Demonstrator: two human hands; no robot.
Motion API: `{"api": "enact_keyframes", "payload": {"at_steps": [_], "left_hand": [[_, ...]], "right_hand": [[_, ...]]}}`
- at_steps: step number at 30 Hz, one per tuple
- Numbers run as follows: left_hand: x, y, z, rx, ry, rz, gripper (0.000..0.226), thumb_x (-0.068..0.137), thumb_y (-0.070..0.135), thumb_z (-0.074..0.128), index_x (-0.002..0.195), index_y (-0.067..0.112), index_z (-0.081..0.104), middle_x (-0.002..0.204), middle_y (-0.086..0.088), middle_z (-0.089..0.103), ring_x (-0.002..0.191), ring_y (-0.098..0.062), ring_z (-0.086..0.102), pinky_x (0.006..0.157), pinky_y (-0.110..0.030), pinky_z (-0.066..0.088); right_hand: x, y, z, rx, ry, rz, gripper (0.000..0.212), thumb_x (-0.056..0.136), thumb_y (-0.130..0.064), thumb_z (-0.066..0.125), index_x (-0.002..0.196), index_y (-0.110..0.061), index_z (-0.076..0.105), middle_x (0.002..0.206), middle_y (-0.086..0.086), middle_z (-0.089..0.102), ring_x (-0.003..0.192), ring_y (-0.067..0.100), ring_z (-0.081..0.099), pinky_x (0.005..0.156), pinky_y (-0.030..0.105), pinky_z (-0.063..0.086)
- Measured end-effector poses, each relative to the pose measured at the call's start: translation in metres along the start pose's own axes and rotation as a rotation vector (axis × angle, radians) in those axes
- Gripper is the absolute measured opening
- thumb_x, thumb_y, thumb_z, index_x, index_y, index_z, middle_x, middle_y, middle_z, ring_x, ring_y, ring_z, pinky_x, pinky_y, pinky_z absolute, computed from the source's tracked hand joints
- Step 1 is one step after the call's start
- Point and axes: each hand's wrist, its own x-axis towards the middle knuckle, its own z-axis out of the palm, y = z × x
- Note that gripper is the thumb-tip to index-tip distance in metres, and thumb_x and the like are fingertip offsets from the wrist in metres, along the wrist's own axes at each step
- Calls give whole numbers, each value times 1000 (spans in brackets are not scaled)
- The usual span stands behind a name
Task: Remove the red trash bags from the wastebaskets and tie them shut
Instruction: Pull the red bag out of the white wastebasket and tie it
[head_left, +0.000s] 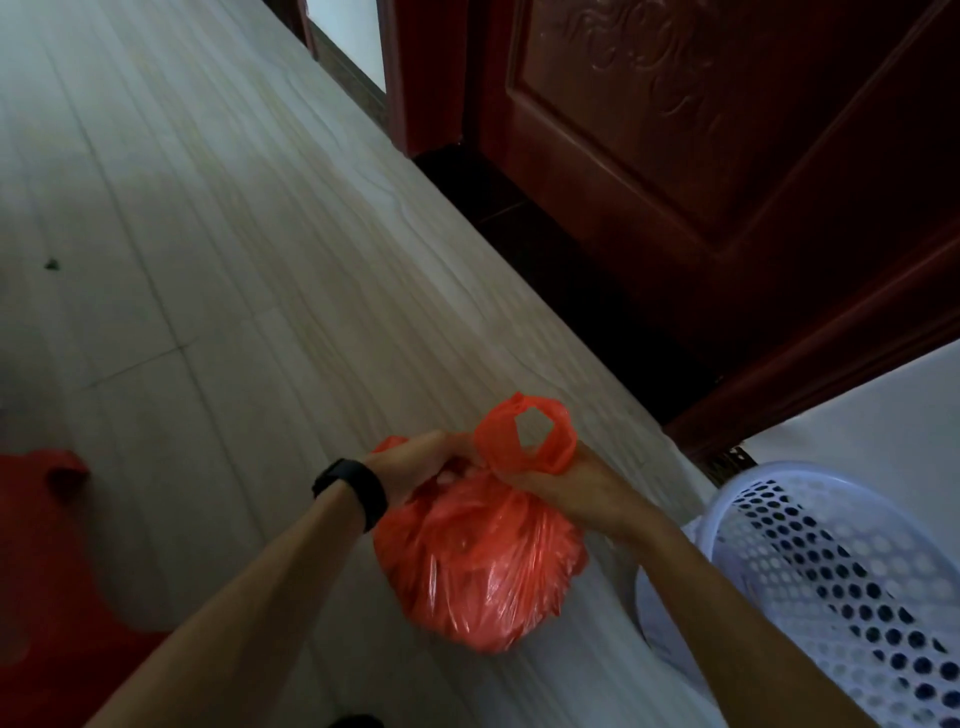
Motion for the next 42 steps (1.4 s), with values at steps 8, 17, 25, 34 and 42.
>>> {"api": "enact_keyframes", "payload": {"at_steps": [8,17,25,34,42], "left_hand": [[9,16,6,61,-197,-66,46,93,27,40,66,7,72,59,-13,66,32,-12,42,32,-17,28],[25,6,16,137,125,150,31,98,59,37,113,47,61,89,4,66,65,-10,53,45,-17,35],[25,-12,7,-450,206,325,53,88,48,63,130,15,60,126,-21,64,116,-39,61,104,-54,45],[24,-24,22,-636,411,435,48,100,49,43,146,49,32,114,2,53,96,-11,57,89,-35,51],[0,-38,-12,-910,493,412,29,106,28,37,134,31,46,52,9,43,44,-5,36,44,-18,38]], "right_hand": [[5,51,-8,-686,411,-368,33,74,-19,71,107,-22,78,92,-8,53,76,-4,54,76,-2,34],[2,42,21,-201,407,-182,43,77,-19,60,105,-50,72,102,-14,63,91,-9,61,85,10,46],[10,38,21,648,349,71,42,83,-37,51,50,-12,59,100,19,73,94,31,63,96,41,41],[-4,24,18,1335,551,114,51,101,-25,39,51,-17,37,52,8,40,67,28,53,88,40,45],[-48,39,22,1210,787,307,46,100,-13,36,55,-23,36,47,-6,27,37,10,27,38,25,29]]}}
